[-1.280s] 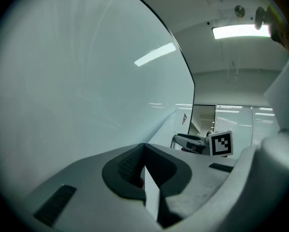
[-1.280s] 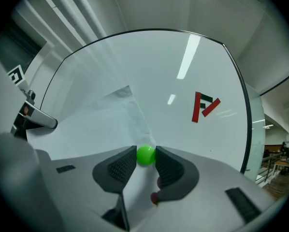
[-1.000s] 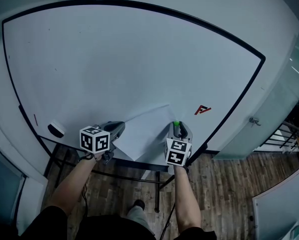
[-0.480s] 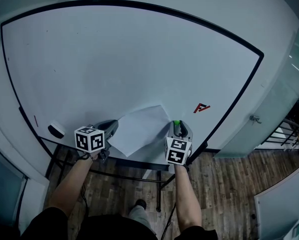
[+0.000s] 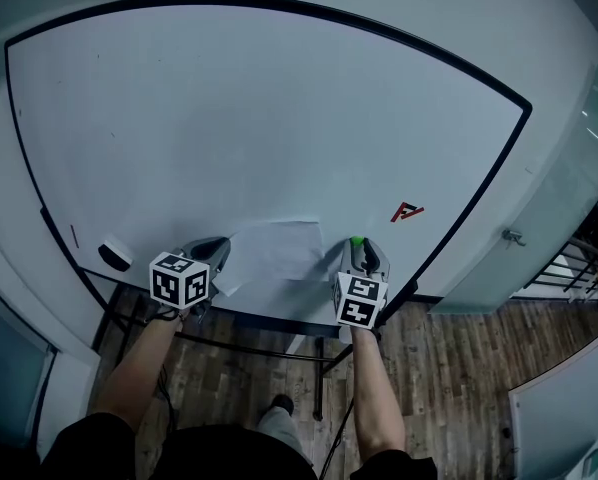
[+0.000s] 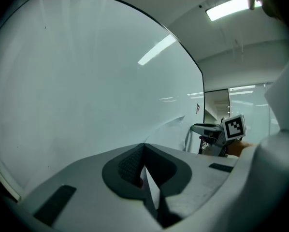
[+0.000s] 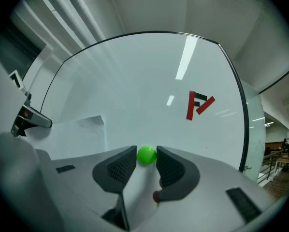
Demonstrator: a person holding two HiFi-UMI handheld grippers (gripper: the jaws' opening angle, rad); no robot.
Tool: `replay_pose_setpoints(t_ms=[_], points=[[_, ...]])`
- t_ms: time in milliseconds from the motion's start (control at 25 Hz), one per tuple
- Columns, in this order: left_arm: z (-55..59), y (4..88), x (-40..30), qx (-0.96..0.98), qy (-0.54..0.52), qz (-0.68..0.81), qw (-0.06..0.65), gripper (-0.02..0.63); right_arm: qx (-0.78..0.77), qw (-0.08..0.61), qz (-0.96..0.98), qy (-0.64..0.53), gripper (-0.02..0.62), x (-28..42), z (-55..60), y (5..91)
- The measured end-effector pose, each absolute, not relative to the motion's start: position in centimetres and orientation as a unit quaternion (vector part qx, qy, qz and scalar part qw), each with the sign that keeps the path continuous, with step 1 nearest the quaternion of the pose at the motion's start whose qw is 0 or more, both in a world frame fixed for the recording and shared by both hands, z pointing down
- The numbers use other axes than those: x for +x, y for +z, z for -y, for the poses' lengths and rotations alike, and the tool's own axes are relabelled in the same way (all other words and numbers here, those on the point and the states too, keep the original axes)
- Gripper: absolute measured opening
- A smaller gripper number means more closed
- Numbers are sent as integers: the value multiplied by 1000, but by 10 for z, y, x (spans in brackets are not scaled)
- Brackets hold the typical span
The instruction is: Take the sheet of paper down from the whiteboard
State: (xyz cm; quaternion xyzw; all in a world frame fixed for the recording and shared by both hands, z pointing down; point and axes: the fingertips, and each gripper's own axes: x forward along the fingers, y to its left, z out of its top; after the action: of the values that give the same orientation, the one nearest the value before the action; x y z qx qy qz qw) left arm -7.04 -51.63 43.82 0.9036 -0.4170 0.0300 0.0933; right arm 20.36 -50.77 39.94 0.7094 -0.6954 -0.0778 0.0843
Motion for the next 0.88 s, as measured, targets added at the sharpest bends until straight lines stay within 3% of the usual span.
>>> replay_pose_setpoints(t_ms=[480, 880], points=[[497, 469, -74, 902, 100, 419, 45, 20, 709, 47, 703, -47, 135, 199, 472, 407], [471, 478, -61, 903, 108, 409, 73, 20, 690, 4, 723, 11, 127, 193, 437, 425]])
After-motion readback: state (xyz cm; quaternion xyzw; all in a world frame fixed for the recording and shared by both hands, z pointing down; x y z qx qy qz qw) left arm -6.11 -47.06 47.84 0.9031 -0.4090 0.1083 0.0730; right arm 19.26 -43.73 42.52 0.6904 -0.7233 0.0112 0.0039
